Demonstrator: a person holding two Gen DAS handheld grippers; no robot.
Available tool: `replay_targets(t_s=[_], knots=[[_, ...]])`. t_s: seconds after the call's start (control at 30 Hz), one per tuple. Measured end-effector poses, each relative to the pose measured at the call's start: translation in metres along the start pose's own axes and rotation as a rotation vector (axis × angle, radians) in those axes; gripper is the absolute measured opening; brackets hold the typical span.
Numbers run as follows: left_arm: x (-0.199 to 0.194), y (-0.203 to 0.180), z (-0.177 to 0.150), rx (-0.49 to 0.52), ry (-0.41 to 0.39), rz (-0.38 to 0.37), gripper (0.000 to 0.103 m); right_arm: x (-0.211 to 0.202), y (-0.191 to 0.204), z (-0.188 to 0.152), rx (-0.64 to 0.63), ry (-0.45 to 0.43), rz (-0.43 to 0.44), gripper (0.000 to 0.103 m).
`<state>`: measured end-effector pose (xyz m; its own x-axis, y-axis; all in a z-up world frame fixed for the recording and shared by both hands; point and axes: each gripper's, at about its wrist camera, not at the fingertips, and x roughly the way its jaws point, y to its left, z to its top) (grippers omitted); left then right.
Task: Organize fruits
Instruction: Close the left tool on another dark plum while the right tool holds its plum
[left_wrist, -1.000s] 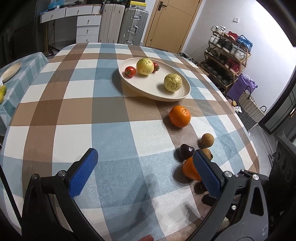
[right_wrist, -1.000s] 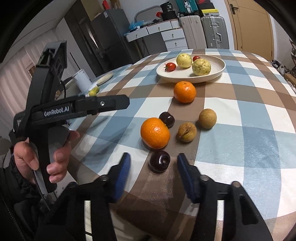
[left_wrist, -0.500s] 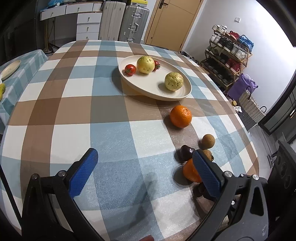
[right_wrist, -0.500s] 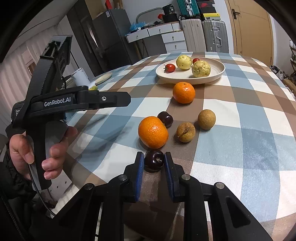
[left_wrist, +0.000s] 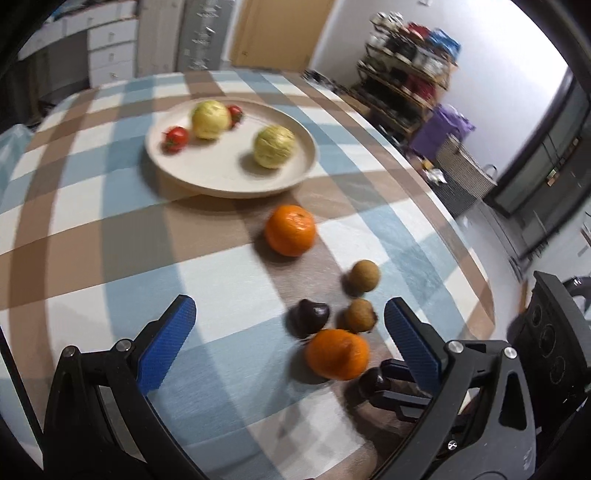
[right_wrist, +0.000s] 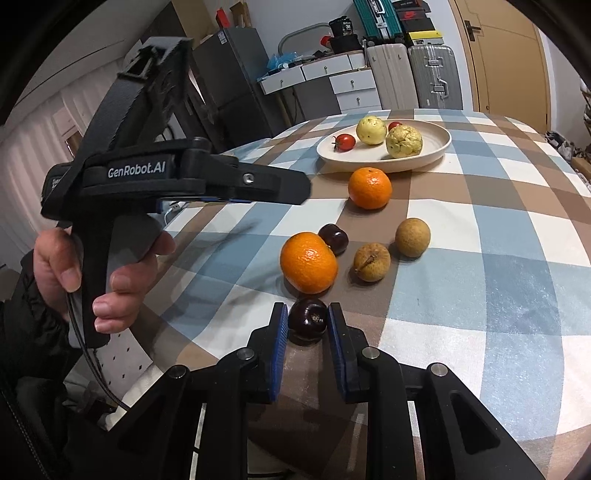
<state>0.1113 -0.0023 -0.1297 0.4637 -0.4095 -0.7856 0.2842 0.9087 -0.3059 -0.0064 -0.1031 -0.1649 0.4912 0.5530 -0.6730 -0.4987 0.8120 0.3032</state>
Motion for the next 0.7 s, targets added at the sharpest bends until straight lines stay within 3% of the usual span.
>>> replay_targets(t_s=[0.2,0.27,0.33,0.6,0.7], knots=[[0.022,-0.004,0.014,0.028,0.077,-0.020,0.095,-0.009,-0.002,-0.002,-0.012,-0.028,0.020,0.022],[0.026,-0.005,0.016,0.041,0.090,-0.016,0.088,-0.013,-0.004,-0.002,-0.013,-0.038,0.025,0.022],[0.032,-0.006,0.016,0.059,0.114,-0.023,0.072,-0.016,-0.006,-0.003,-0.009,-0.045,0.027,0.022],[0.048,-0.011,0.013,0.085,0.191,-0.076,0.045,-0.025,-0.023,-0.006,0.036,-0.065,0.022,0.022],[0.051,-0.012,0.013,0.090,0.202,-0.061,0.035,-0.025,-0.025,-0.007,0.045,-0.066,0.022,0.022]])
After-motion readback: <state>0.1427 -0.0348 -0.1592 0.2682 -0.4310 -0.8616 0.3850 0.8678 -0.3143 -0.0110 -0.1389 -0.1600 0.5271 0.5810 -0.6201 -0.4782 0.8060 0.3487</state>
